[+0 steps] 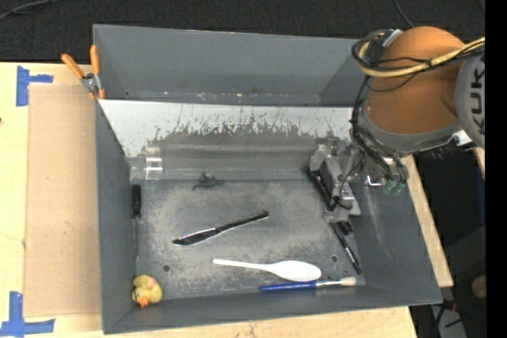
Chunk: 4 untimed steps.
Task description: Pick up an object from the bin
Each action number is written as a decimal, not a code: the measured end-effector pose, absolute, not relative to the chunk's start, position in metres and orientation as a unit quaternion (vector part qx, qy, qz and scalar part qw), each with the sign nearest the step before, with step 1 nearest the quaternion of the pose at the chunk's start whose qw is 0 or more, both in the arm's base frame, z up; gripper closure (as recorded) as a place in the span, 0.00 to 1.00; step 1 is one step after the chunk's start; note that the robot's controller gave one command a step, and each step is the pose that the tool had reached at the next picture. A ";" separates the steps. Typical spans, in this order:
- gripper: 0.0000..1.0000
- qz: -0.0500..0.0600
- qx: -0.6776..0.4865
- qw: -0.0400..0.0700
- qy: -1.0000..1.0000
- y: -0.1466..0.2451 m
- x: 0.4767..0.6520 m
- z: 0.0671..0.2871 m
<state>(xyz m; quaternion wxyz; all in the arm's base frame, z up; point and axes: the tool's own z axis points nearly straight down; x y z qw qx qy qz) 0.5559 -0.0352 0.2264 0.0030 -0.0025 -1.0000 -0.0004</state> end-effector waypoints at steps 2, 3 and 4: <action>0.00 0.000 0.020 0.000 -1.000 0.014 0.527 0.122; 0.00 0.001 0.135 -0.001 -0.991 0.034 0.480 0.142; 0.00 -0.001 0.077 0.002 -0.997 0.091 0.469 0.097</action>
Offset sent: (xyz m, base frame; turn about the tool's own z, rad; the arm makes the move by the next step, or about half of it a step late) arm -0.0445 0.0733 -0.1564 -0.0639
